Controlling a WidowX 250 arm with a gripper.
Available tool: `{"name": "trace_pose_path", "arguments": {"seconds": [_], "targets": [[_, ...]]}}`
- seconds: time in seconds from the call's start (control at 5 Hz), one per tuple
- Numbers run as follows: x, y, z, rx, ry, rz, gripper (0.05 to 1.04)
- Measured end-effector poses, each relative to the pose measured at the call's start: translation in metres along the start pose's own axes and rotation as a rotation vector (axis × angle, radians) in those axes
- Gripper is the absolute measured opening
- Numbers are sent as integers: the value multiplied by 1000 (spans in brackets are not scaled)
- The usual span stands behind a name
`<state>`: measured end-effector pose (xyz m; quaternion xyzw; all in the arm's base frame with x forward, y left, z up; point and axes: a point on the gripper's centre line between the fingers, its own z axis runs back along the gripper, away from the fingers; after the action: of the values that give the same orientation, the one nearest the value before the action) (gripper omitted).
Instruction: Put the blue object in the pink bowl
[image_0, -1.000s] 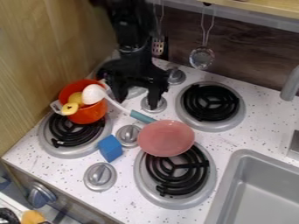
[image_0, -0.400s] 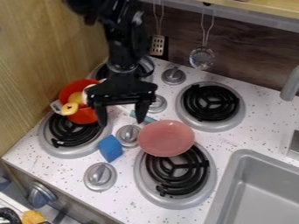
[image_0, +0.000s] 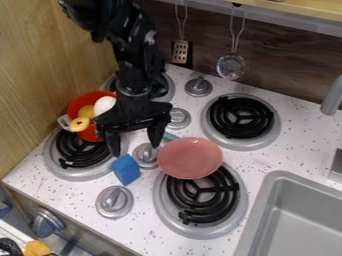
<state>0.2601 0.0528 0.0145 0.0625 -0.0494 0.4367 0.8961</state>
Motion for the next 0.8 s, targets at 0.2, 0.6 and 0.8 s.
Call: {"name": "trace_pose_path", "arguments": {"seconds": [0.2,0.6,0.8], "targets": [[-1,3,-6,18,22,82,1000],[8,17,-29,6,4,159,1000],[10,21,-41,-4,16,162,1000]]}}
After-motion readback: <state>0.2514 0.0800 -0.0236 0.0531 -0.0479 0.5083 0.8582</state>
